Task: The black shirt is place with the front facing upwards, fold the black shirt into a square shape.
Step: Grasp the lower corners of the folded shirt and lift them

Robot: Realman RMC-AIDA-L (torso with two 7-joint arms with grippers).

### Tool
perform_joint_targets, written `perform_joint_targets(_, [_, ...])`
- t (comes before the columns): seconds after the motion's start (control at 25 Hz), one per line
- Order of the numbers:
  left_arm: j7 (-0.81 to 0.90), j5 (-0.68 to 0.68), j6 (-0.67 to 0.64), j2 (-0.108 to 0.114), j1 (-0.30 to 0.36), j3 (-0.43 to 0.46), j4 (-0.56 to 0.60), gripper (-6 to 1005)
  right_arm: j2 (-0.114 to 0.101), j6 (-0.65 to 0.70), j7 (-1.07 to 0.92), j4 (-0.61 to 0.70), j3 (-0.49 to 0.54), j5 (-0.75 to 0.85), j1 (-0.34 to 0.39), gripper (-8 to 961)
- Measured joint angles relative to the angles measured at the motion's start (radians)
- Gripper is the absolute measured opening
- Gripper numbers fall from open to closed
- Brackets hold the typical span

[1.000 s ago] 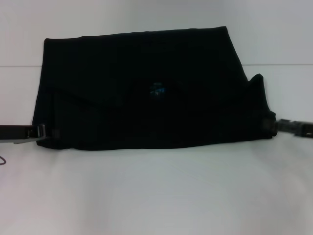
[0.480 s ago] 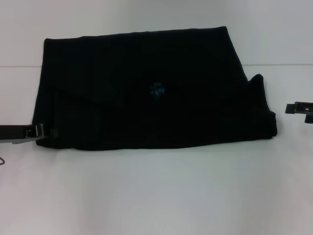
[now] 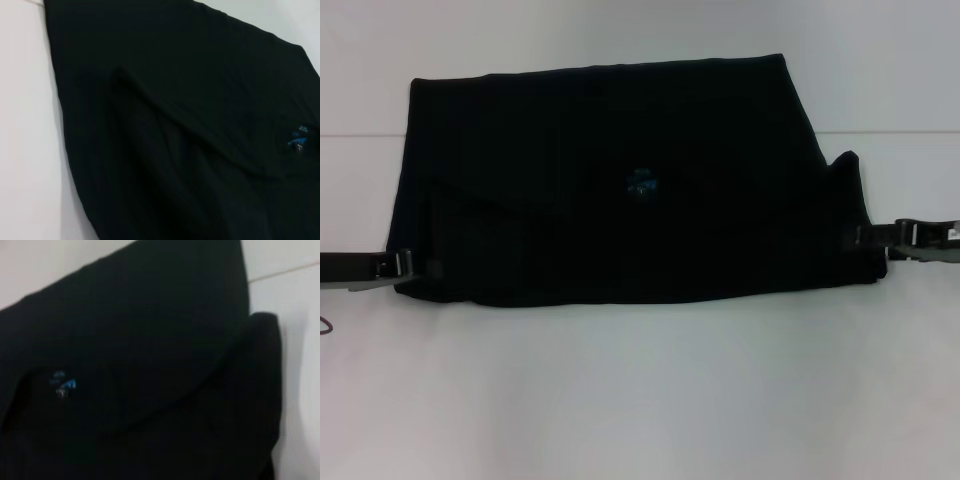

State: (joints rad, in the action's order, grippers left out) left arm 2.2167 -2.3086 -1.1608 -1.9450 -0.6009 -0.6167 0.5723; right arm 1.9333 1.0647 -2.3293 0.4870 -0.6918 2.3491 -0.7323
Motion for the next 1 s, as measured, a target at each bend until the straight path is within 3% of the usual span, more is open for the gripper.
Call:
perform_joint_targets(0.36, [-0.003, 0.000, -0.001, 0.000, -0.001, 0.005, 0.001, 21, 0.010, 0.015, 0.002, 0.030, -0.009, -0.001, 0.002, 870])
perform_joint_targets(0.56, [-0.003, 0.000, -0.001, 0.001, -0.001, 0.006, 0.001, 20, 0.011, 0.017, 0.003, 0.031, -0.016, -0.001, 0.003, 676])
perform_joint_targets(0.96, [-0.020, 0.031, -0.009, 0.007, 0.001, 0.010, -0.003, 20, 0.010, 0.017, 0.004, 0.027, -0.018, 0.001, 0.000, 183])
perform_joint_targets(1.0, [-0.020, 0.031, -0.010, 0.007, 0.000, 0.011, -0.003, 20, 0.010, 0.017, 0.004, 0.027, -0.018, 0.001, 0.000, 170])
